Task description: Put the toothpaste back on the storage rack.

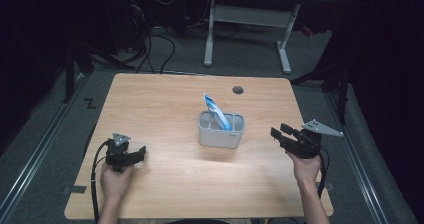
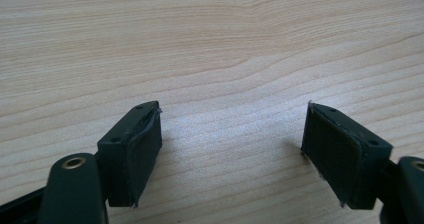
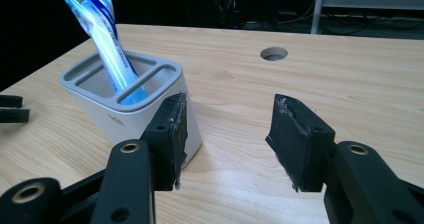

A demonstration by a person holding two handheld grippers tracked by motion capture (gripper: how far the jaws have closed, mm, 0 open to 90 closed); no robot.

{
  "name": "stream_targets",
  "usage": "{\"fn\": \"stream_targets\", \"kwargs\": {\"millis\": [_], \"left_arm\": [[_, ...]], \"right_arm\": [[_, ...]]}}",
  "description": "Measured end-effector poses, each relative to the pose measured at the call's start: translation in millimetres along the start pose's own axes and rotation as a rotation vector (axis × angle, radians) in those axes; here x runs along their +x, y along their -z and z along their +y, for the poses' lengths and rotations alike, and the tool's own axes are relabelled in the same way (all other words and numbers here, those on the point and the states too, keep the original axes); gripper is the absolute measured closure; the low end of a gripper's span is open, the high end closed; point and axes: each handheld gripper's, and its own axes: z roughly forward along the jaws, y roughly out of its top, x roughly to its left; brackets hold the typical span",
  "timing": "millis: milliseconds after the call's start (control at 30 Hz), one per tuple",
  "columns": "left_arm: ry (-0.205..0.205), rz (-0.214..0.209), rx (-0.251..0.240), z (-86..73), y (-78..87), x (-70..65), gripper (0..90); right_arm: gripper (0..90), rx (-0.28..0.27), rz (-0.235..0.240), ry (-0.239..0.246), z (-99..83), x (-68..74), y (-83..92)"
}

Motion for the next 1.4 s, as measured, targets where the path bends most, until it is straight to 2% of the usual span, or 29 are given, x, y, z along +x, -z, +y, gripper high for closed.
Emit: {"fn": "stream_targets", "kwargs": {"millis": [633, 967, 1400], "left_arm": [[0.005, -0.003, -0.002, -0.3, 0.4, 0.5, 24.2], [0.005, -0.002, -0.002, -0.4, 0.5, 0.5, 24.3], [0.005, -0.002, -0.002, -0.5, 0.5, 0.4, 24.3]], "right_arm": [[49.2, 0.037, -0.034, -0.061, -36.6, -10.7, -5.9], [49.2, 0.066, -0.044, -0.069, -45.9, -14.2, -13.0], [49.1, 0.122, -0.073, -0.051, -56.1, -15.7, -29.9]]}}
